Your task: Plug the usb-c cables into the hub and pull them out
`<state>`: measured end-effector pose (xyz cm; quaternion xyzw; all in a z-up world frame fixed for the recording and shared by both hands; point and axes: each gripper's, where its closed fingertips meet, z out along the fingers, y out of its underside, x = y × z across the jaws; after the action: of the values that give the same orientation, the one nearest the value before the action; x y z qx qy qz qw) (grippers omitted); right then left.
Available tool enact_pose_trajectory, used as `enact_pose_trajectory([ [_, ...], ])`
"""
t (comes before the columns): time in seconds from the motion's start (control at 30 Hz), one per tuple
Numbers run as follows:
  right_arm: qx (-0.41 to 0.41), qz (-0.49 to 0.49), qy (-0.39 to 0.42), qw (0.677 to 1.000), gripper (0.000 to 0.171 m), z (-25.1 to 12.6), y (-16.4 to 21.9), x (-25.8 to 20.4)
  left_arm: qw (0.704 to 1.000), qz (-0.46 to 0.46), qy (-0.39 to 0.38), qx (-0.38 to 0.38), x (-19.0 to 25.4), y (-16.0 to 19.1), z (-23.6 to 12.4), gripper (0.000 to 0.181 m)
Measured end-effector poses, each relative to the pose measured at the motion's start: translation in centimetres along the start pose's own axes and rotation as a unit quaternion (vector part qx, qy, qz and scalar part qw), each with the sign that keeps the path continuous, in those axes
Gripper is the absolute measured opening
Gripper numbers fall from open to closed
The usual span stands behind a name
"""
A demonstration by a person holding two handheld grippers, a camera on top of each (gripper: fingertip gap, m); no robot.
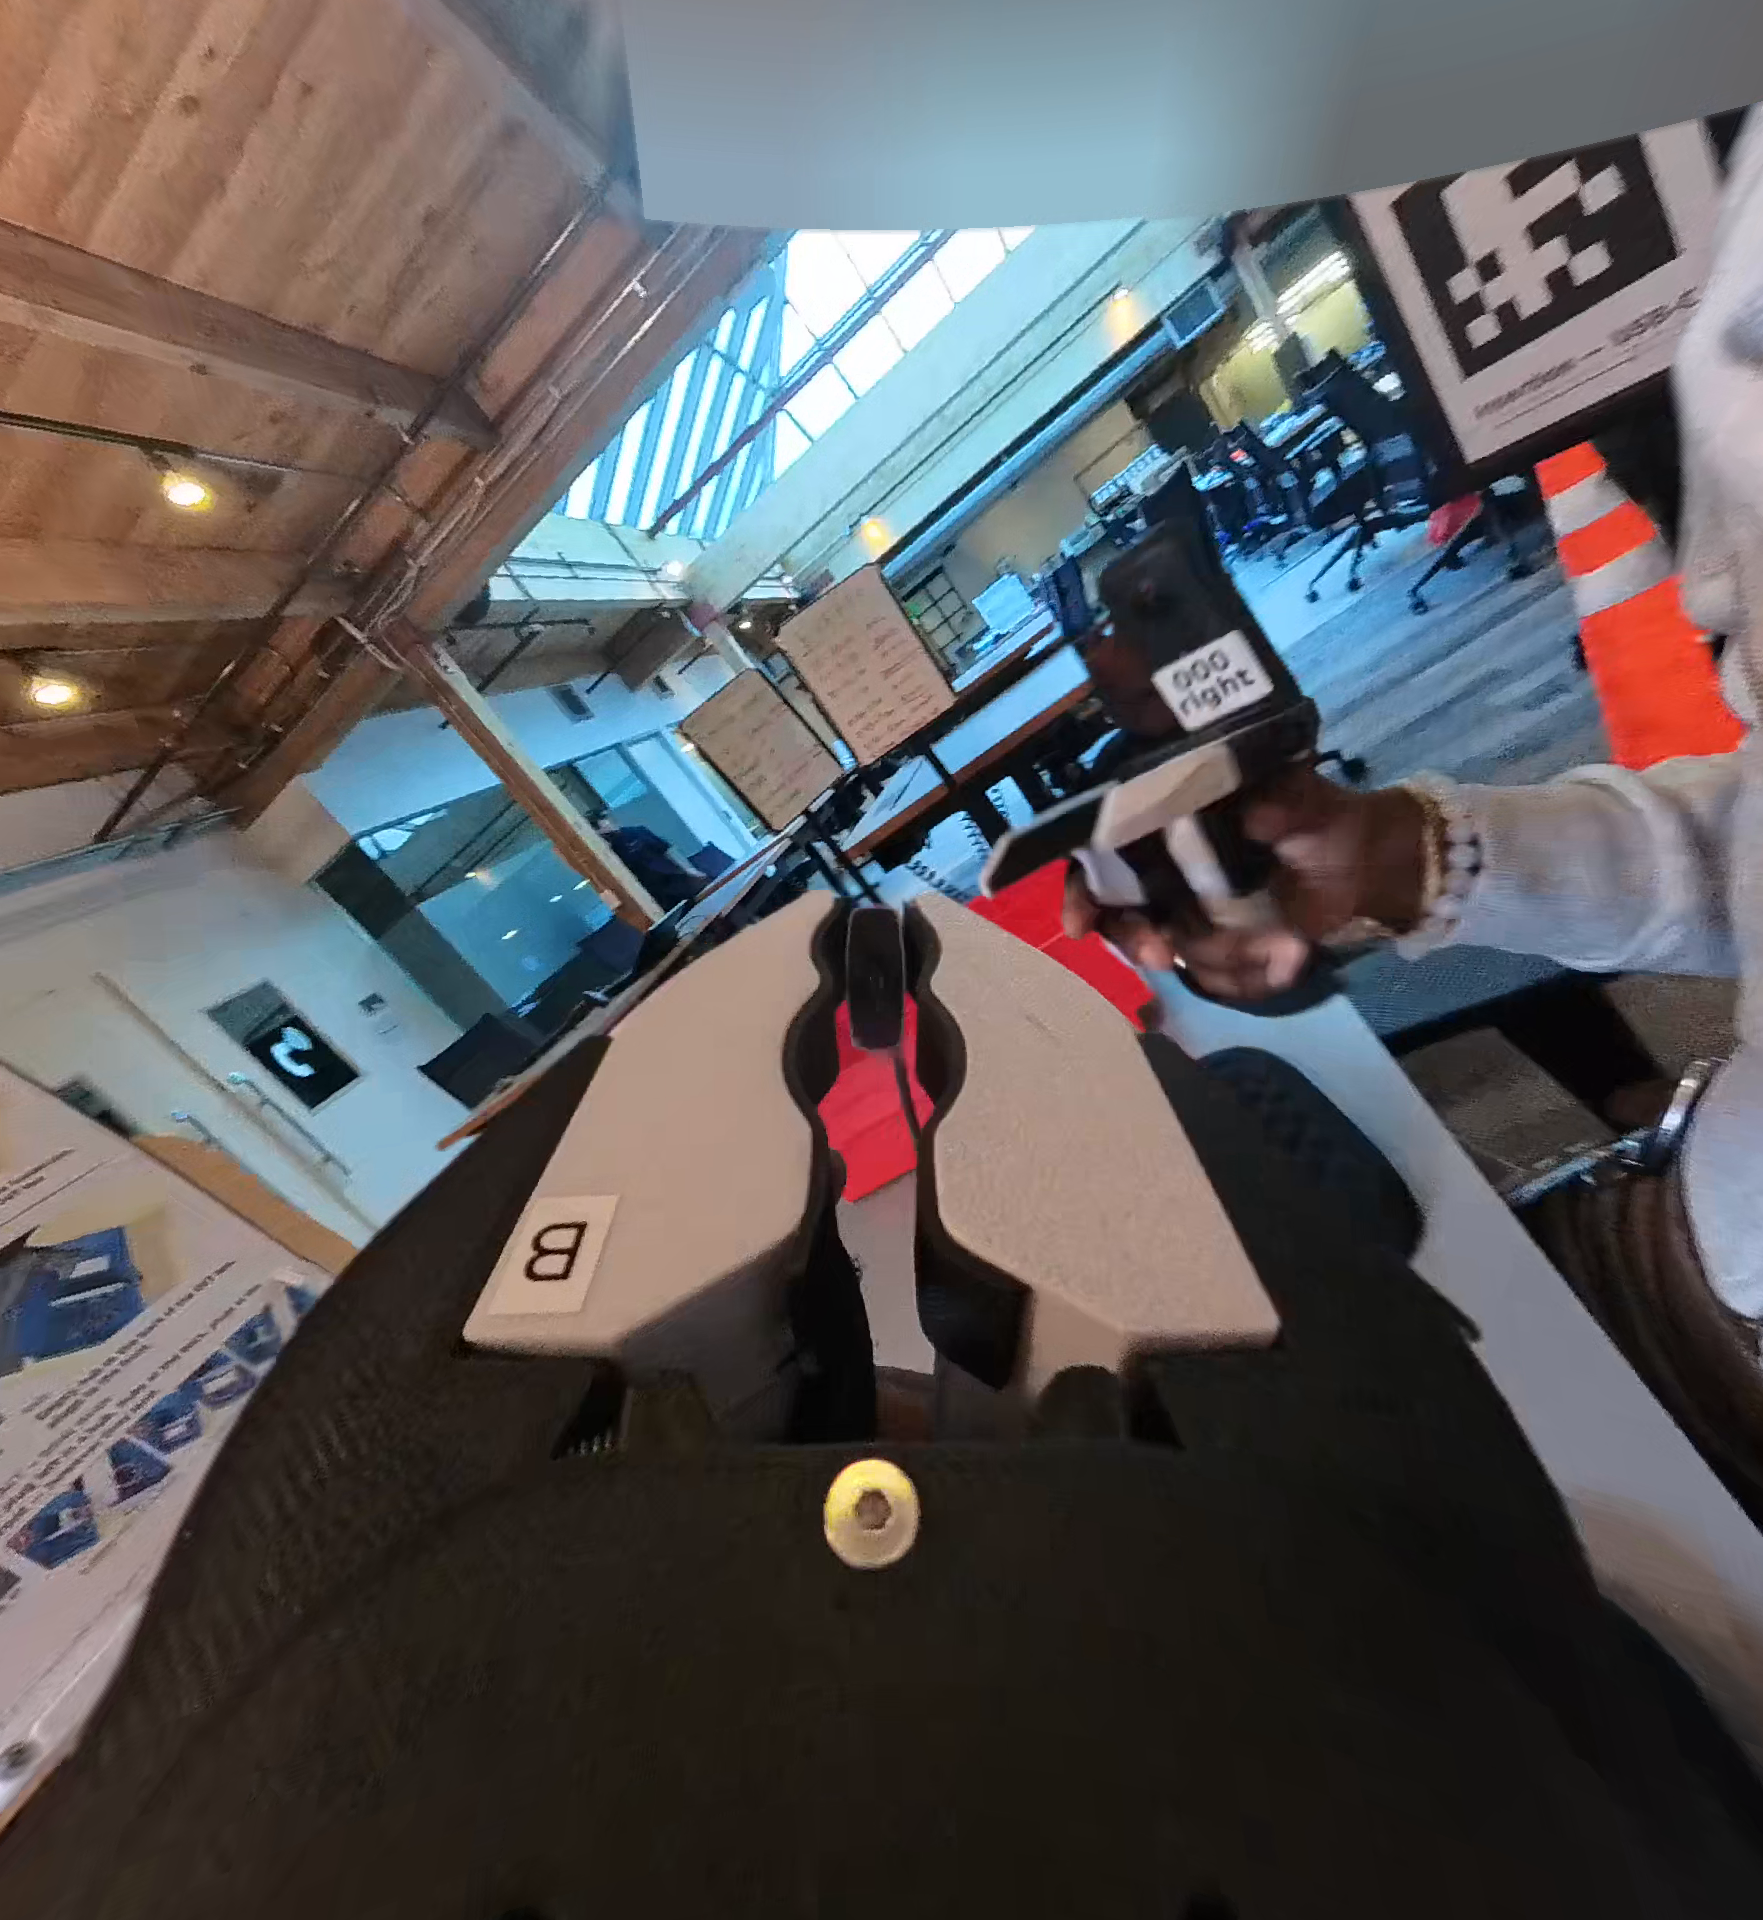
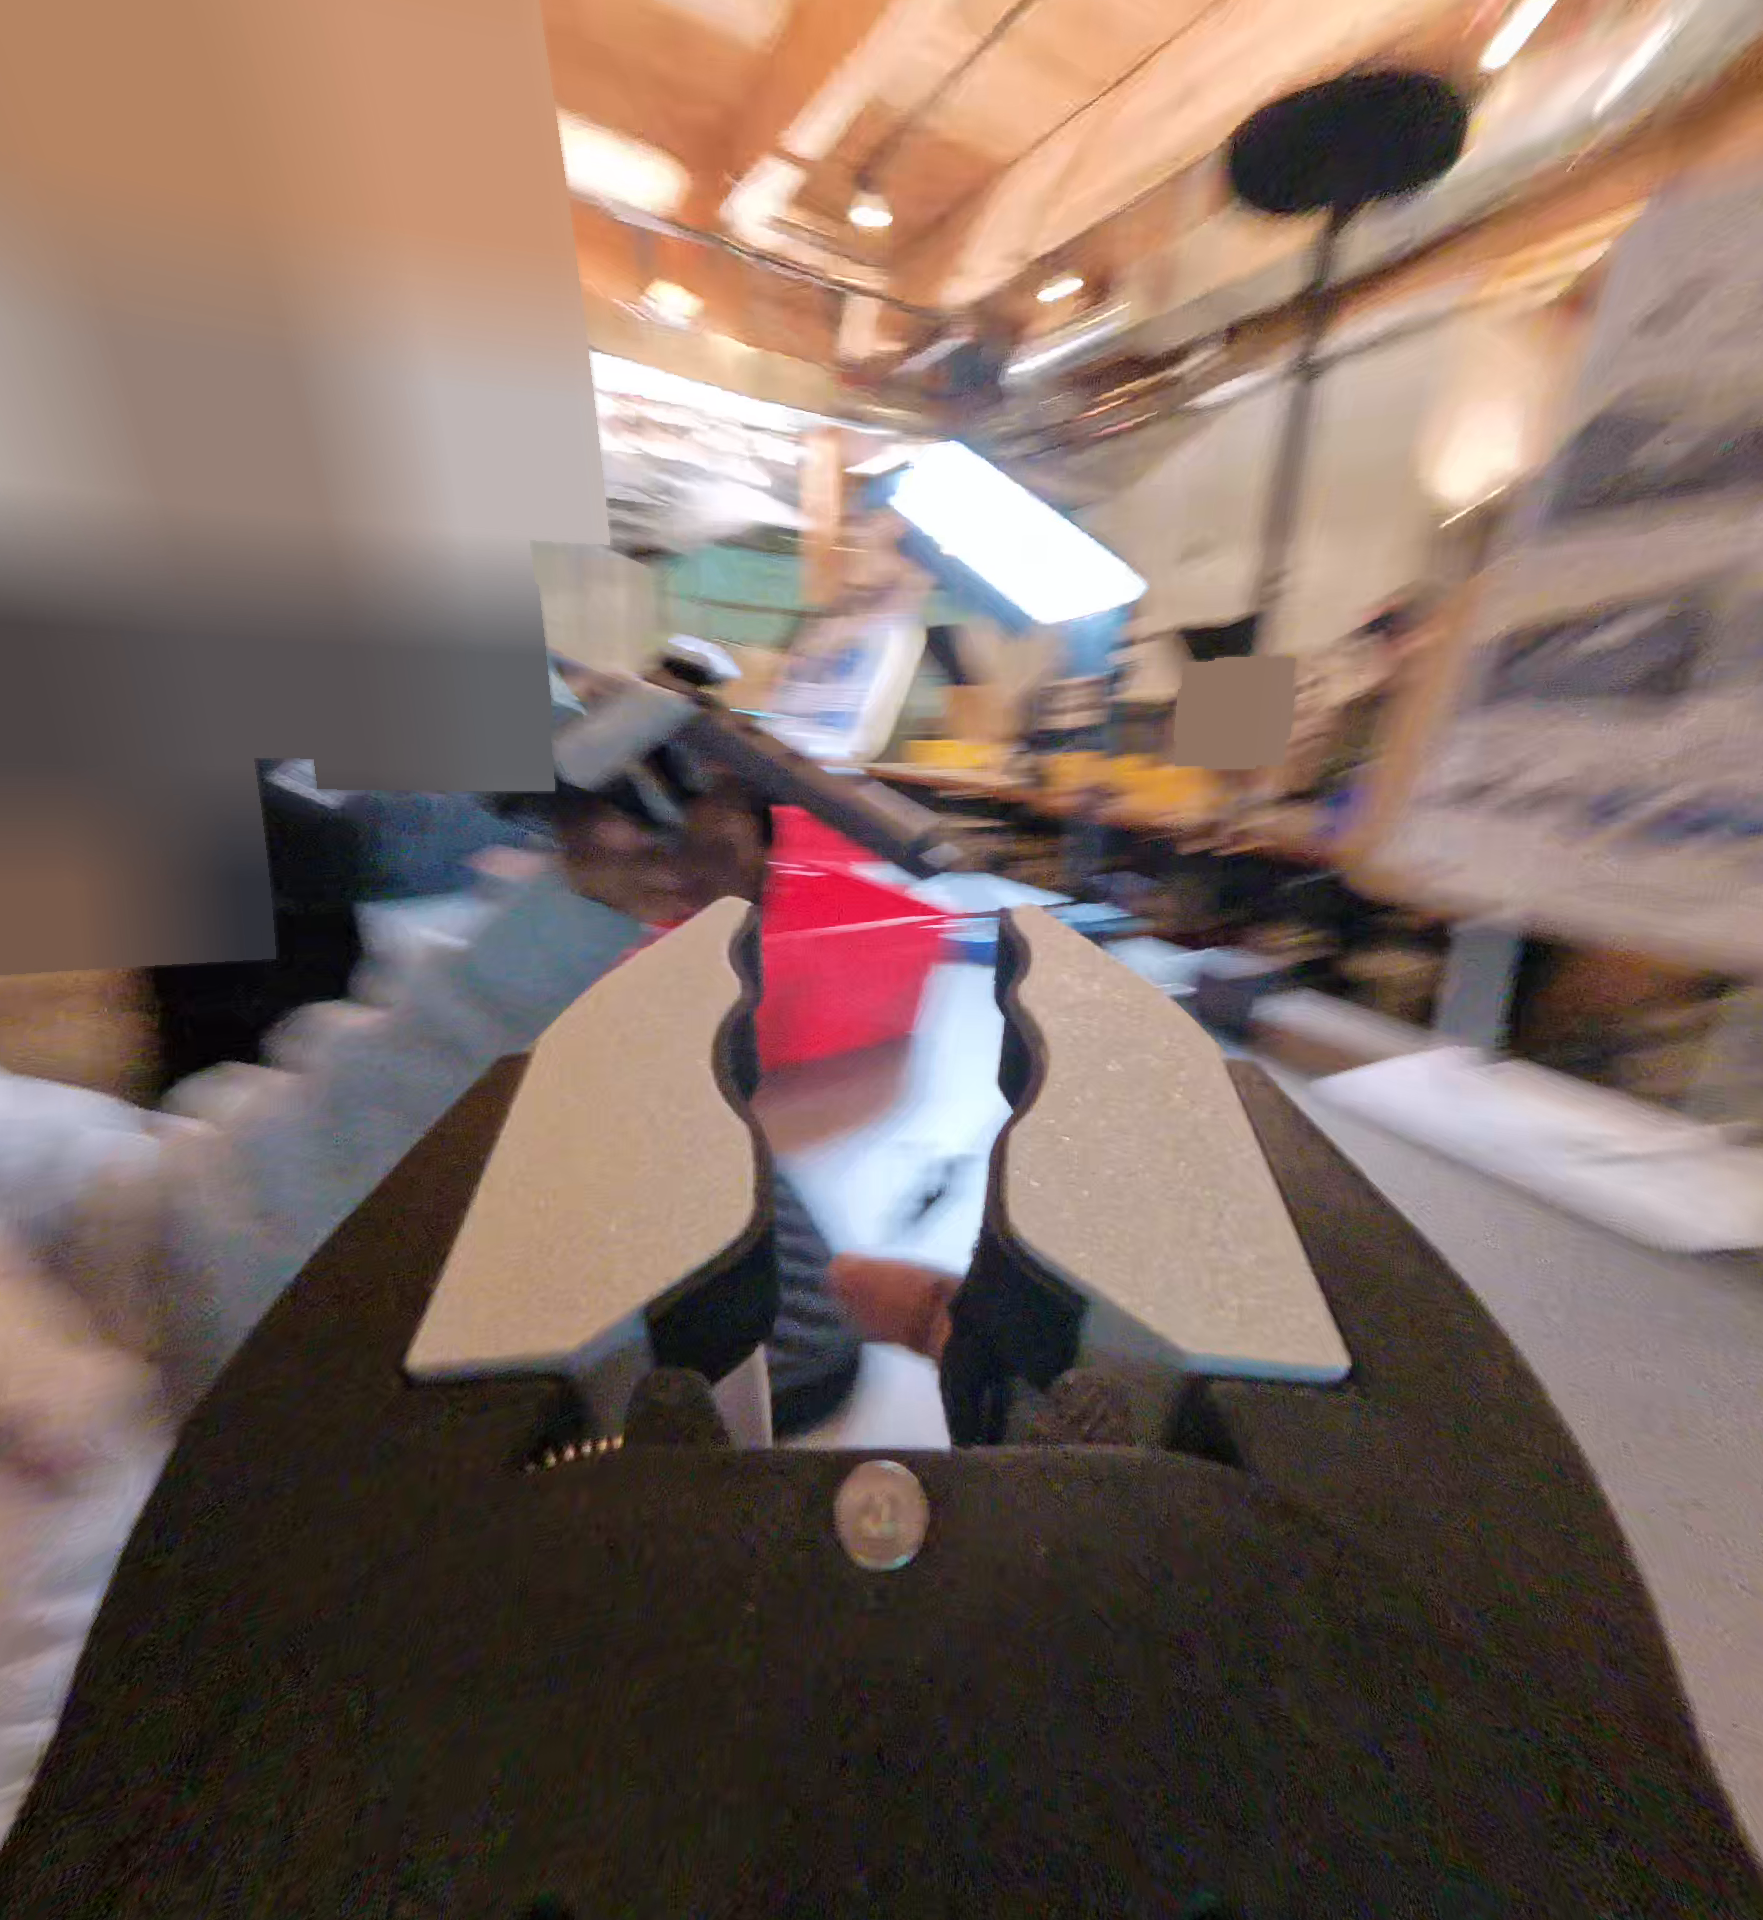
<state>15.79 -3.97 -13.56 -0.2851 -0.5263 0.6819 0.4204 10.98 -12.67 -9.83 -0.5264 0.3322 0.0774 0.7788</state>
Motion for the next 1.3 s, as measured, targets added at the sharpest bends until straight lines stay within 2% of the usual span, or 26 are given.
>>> enact_pose_trajectory([
  [0.07,-0.004,-0.157,0.067,0.985,0.029,-0.4,-0.6,0.2,1.000,-0.005,0.026,0.012,0.7,-0.6,-0.6,0.010],
  [0.1,-0.011,-0.194,0.063,0.979,0.028,-0.2,-0.4,-0.5,0.999,-0.010,0.040,0.021,1.1,-1.0,-0.7,0.010],
  [0.13,-0.022,-0.201,0.038,0.979,0.030,0.2,0.3,-1.5,0.998,-0.014,0.052,0.029,1.5,-1.4,-0.7,0.010],
  [0.27,-0.046,-0.113,-0.095,0.988,0.060,2.6,3.4,-5.4,0.993,-0.031,0.098,0.059,3.2,-2.2,0.3,0.010],
  [0.33,-0.046,-0.146,-0.086,0.984,0.060,3.6,3.9,-5.3,0.990,-0.035,0.122,0.057,4.1,-2.1,0.8,0.010],
  [0.47,-0.073,-0.235,-0.062,0.967,0.048,4.6,4.7,-4.7,0.988,-0.020,0.151,0.016,5.7,-1.0,2.1,0.010],
  [0.53,-0.084,-0.256,-0.051,0.962,0.022,4.6,5.2,-4.3,0.985,-0.017,0.170,0.008,6.6,-1.0,2.6,0.010],
  [0.57,-0.085,-0.269,-0.050,0.958,0.014,4.5,5.2,-4.4,0.986,-0.011,0.169,0.000,6.7,-0.8,2.9,0.010],
  [0.7,-0.100,-0.348,-0.037,0.932,0.014,4.0,5.3,-4.4,0.985,0.006,0.173,-0.020,7.4,-0.5,3.5,0.010],
  [0.77,-0.096,-0.398,-0.028,0.912,0.020,3.9,4.6,-4.7,0.983,0.029,0.174,-0.048,7.8,0.2,3.9,0.010],
  [0.9,-0.127,-0.427,-0.056,0.894,0.012,4.0,4.5,-5.7,0.980,0.047,0.187,-0.045,8.9,-0.2,4.7,0.010],
  [0.97,-0.112,-0.440,-0.059,0.889,0.010,3.8,3.5,-5.2,0.984,0.050,0.164,-0.038,8.5,-0.6,5.0,0.012],
  [1.03,-0.099,-0.489,-0.029,0.866,0.009,3.7,2.2,-3.3,0.990,0.041,0.129,-0.026,7.2,-1.5,4.6,0.029],
  [1.1,-0.093,-0.563,0.010,0.821,0.009,3.6,1.2,-0.8,0.996,0.028,0.077,0.024,5.1,-3.8,3.3,0.036],
  [1.2,-0.074,-0.689,0.039,0.720,0.009,3.3,0.9,2.3,0.993,0.023,-0.072,0.092,-0.2,-7.2,-0.6,0.035],
  [1.23,-0.077,-0.712,0.041,0.696,0.009,3.2,1.4,3.3,0.987,0.024,-0.117,0.104,-1.6,-8.0,-2.2,0.035],
  [1.3,-0.106,-0.730,0.023,0.674,0.009,2.7,3.6,5.3,0.972,0.033,-0.201,0.113,-4.1,-9.2,-5.7,0.032],
])
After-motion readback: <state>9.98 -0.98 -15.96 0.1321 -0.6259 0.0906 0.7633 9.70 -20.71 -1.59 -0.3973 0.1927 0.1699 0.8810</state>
